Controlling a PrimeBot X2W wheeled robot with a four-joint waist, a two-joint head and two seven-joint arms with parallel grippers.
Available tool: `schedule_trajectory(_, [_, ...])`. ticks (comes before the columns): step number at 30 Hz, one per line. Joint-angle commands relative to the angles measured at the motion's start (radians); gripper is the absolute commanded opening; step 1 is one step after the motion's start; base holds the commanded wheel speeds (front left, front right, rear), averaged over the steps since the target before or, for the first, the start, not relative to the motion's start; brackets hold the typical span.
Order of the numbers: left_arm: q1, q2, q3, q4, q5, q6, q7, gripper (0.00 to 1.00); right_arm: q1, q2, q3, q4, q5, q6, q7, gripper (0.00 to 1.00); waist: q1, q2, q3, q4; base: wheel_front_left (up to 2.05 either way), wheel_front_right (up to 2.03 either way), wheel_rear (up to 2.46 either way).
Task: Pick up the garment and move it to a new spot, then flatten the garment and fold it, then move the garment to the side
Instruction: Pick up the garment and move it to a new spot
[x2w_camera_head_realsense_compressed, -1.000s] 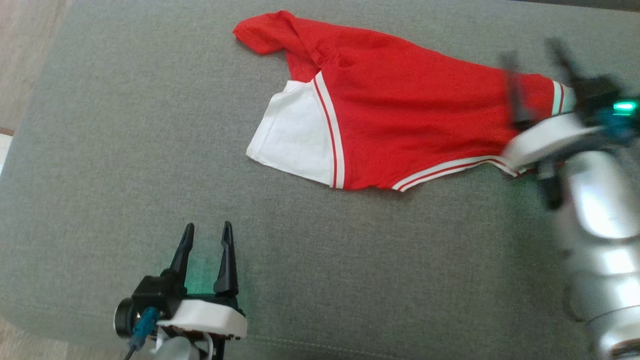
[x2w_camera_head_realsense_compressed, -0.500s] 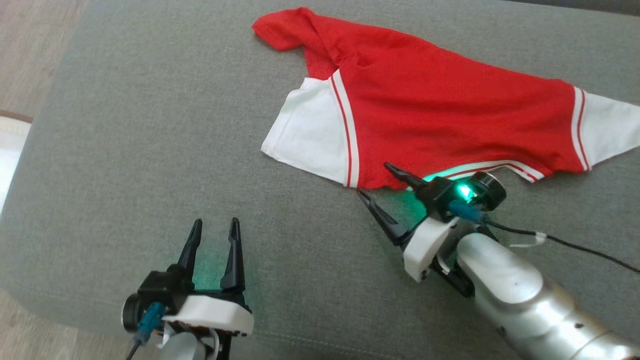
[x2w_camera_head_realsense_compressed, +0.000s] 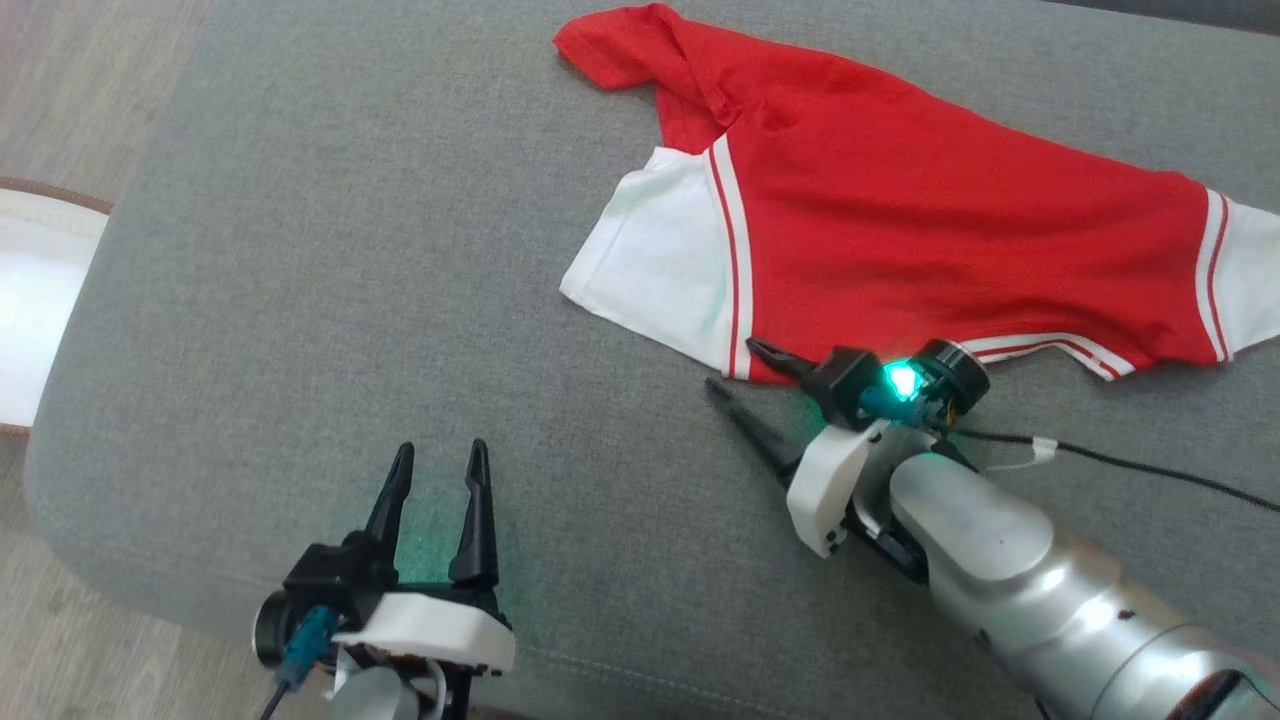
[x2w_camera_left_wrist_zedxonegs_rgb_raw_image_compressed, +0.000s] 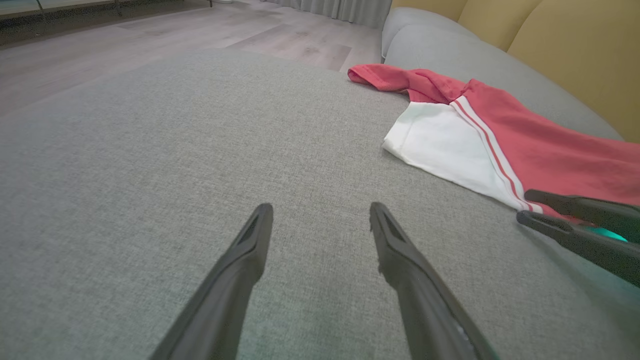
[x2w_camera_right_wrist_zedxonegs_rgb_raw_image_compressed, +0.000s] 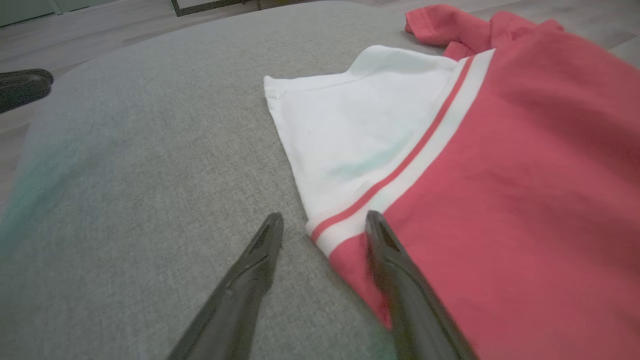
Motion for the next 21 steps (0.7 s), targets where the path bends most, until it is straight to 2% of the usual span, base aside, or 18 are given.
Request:
schedule_trajectory(1, [-0.02, 0.004, 0.029, -0.02, -0.004, 0.01, -0.008, 1.0, 0.003, 0.018, 0.013, 0.006, 0.02, -0.001, 0.006, 0.0, 0.0, -0.0001, -0.001, -0.001, 0.0, 0.0, 0.0])
schedule_trajectory(8, [-0.013, 0.004, 0.041, -0.013, 0.011, 0.005, -0.008, 1.0, 0.019, 0.008, 0.036, 0.031, 0.058, -0.001, -0.01, 0.0, 0.0, -0.0001, -0.037, -0.041, 0.0, 0.0, 0.0])
schedule_trajectory(14, [0.005, 0.004, 0.067, -0.004, 0.035, -0.008, -0.008, 1.0, 0.1, -0.034, 0.031, -0.036, 0.086, -0.001, -0.015, 0.0, 0.0, -0.0001, -0.107, -0.112, 0.0, 0.0, 0.0])
schedule_trajectory(16, [0.015, 0.004, 0.08, 0.0, 0.041, -0.011, -0.008, 1.0, 0.143, -0.067, 0.003, -0.075, 0.096, -0.001, -0.015, 0.0, 0.0, -0.0001, -0.131, -0.143, 0.0, 0.0, 0.0])
schedule_trajectory(21, [0.037, 0.004, 0.102, 0.004, 0.055, -0.022, -0.008, 1.0, 0.237, -0.151, -0.141, -0.133, 0.086, -0.001, -0.015, 0.0, 0.0, -0.0001, -0.169, -0.219, 0.0, 0.0, 0.0])
